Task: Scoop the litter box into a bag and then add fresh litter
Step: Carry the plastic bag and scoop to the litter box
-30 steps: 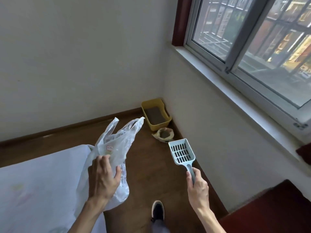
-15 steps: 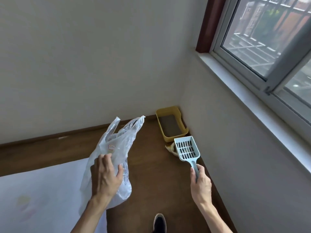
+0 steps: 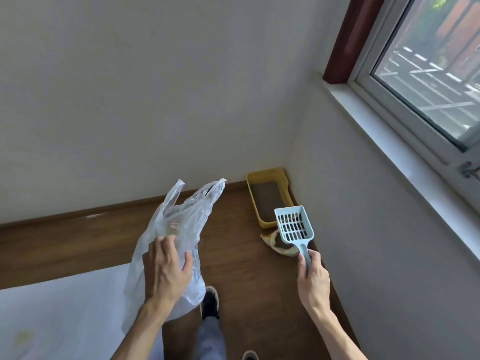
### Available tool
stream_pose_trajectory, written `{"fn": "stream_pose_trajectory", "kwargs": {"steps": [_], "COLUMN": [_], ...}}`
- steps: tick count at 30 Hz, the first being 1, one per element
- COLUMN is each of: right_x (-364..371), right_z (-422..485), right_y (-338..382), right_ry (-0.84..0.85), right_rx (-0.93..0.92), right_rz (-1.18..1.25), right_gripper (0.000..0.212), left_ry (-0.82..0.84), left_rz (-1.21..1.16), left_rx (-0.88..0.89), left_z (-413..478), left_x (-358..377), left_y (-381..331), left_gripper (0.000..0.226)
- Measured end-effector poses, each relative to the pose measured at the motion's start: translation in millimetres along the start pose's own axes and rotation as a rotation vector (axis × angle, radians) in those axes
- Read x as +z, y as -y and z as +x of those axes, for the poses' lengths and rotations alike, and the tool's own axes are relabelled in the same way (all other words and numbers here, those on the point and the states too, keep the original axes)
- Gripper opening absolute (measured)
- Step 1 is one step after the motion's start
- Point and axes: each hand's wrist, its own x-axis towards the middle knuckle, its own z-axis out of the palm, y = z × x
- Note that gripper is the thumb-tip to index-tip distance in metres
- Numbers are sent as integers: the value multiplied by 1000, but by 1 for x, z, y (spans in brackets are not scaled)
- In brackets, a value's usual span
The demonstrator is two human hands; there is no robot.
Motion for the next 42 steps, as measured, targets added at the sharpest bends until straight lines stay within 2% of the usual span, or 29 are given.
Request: {"fn": "stream_pose_trajectory", "kwargs": {"steps": [10,20,30,38,42], "right_x": [69,110,131,146,161], "right_z": [74,125,190,243,267], "right_y": [56,96,81,60,47], "right_ry": [-60,-120,-134,-74,-37], "right_rx": [69,185,288,321,318], "right_rz": [-31,-78,-63,-61,-70], "right_gripper": [20,21,20,20,28], "left_ry": [116,182,281,320,332], "left_rz": [-64,-36,-42,-2,0], "left_rx": [99,238,298,289,279], "left_z": [132,238,309,345,355], "left_x": [48,92,158,201,227], "left_y": [25,26,-15,-54,-67], "left_gripper": [46,42,41,39,39]}}
